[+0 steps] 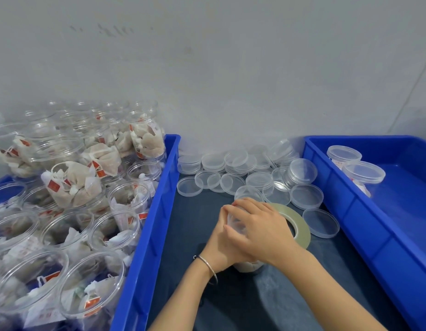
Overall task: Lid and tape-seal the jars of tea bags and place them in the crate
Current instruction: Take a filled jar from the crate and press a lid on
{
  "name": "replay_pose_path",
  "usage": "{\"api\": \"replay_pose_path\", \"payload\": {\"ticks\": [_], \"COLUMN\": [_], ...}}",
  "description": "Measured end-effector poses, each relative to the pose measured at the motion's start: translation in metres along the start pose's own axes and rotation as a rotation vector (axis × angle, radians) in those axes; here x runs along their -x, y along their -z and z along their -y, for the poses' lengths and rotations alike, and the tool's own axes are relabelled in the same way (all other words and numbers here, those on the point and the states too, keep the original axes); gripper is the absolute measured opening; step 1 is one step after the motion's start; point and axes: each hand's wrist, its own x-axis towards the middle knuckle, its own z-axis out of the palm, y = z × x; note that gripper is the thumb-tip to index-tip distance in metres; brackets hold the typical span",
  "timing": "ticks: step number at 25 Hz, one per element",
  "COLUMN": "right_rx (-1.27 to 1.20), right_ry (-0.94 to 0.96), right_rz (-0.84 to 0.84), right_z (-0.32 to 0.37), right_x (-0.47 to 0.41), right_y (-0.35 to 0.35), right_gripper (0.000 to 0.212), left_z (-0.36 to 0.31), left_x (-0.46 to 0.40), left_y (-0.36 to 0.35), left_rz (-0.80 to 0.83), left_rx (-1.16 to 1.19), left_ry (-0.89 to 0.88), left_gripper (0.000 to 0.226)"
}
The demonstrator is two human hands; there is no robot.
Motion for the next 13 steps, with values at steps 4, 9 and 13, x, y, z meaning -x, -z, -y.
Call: {"api": "replay_pose_path", "payload": {"ticks": [4, 9, 13], "right_rx": [-0.025, -0.053, -0.068], "right_ry": [0.005, 0.041, 0.113], "right_rz": [-0.005, 0.013, 0.012], "right_z": [0.002, -0.004, -0.012], "right_x": [0.000, 0.001, 0.005], "right_y": [-0.001, -0.004, -0.010], "right_gripper": [0.043, 0.043, 0.038], "left_z": [-0.001, 0.001, 0.006], "left_x": [-0.003, -0.005, 0.004], "left_y": [0.012, 0.015, 0.013], "left_rz": [-0.001, -0.139, -0.076], "left_rx": [0.044, -0.143, 0.284], "left_ry": [-0.011, -0.036, 0.121], "left_gripper": [0.059, 0.056, 0.085]}}
